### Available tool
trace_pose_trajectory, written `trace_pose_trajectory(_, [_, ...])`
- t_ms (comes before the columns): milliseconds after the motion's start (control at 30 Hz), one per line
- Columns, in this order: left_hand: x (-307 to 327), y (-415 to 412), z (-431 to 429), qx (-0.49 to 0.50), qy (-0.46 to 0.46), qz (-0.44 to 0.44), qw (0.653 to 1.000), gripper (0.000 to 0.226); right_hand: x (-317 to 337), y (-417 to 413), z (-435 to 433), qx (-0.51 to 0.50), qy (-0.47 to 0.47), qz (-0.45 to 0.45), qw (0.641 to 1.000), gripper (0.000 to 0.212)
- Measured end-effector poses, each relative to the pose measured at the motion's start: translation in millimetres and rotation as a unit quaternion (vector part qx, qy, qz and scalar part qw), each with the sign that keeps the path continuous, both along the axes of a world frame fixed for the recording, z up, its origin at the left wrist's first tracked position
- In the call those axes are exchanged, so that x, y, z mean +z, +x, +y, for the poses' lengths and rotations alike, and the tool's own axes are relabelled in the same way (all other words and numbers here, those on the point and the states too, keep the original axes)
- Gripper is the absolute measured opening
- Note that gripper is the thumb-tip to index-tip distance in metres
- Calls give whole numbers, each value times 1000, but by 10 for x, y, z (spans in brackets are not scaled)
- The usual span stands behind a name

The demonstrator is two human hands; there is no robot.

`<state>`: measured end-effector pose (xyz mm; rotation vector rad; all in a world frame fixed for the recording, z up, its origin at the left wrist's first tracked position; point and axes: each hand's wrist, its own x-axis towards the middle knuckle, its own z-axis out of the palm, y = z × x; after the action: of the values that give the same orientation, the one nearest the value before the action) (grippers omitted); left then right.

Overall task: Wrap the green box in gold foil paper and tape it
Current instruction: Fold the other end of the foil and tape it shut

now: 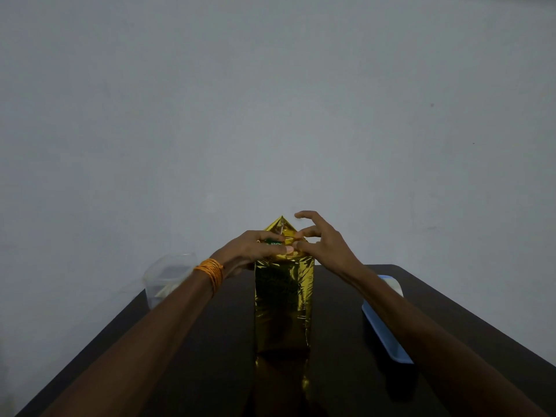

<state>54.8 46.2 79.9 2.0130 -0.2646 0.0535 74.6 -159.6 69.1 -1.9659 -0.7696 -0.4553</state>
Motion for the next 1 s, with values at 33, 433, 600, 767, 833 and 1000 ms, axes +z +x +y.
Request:
trace_pose_trajectory(33, [0, -5, 7, 1, 0, -2, 1000, 64, -10, -25, 12, -1, 17, -15, 1000, 43])
trace_pose_trajectory(433, [-4, -11, 2, 11, 16, -14, 1000, 64, 297, -222, 10, 53, 80, 25, 995, 9])
trace_pose_trajectory(600, [-12, 0, 17, 17, 30, -22, 999, 55, 387, -199, -20, 79, 5, 55, 995, 55])
trace_pose_trajectory(767, [-26, 29, 18, 19, 26, -29, 999, 56, 425, -165, 41, 73, 3, 59, 996, 56])
trace_pose_trajectory(833, [-32, 34, 21, 17, 30, -37, 999, 57, 424, -122, 80, 79, 3, 77, 994, 55])
trace_pose_trajectory(1000, [-32, 32, 20, 10, 43, -44, 998, 58, 437, 2, 167, 86, -19, 109, 990, 55])
